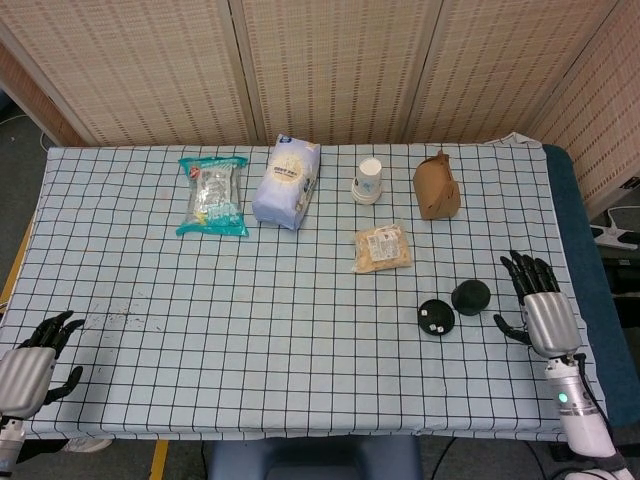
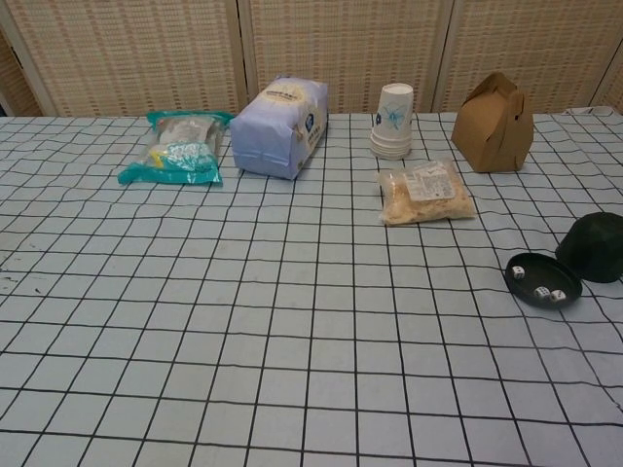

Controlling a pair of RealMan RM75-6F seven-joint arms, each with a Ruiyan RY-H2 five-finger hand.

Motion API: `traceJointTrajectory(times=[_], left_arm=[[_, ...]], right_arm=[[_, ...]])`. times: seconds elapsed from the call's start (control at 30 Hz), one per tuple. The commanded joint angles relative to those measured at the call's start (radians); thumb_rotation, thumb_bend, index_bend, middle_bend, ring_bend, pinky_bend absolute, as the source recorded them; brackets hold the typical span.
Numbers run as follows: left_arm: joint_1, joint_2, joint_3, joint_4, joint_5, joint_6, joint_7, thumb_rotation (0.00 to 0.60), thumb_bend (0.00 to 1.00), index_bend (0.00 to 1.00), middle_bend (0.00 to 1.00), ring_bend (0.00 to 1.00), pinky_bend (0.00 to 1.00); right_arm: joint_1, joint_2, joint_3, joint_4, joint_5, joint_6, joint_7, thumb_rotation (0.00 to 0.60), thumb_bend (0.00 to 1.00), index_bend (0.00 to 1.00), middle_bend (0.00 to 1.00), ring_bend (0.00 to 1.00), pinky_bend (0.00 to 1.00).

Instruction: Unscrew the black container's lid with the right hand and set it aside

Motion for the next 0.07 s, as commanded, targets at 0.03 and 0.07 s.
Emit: traceJointTrajectory(times=[0.03, 0.07], left_arm=[[0.001, 0.001, 0.000, -0.005, 0.000, 0.002, 0.003, 0.600, 0.39, 0.16, 0.06, 0.09, 0.41], [0.001, 0.001, 0.001, -0.007, 0.001, 0.002, 0.006, 0.600, 0.39, 0.16, 0.06, 0.09, 0.41]], right_arm=[[-0.060, 0.032, -0.041, -0.088, -0.042, 0.053, -0.108, 0.600, 0.15, 0.02, 0.00, 0.00, 0.04], [-0.066, 0.042, -0.049, -0.104, -0.048, 0.054, -0.111, 0.600, 0.15, 0.02, 0.00, 0.00, 0.04]])
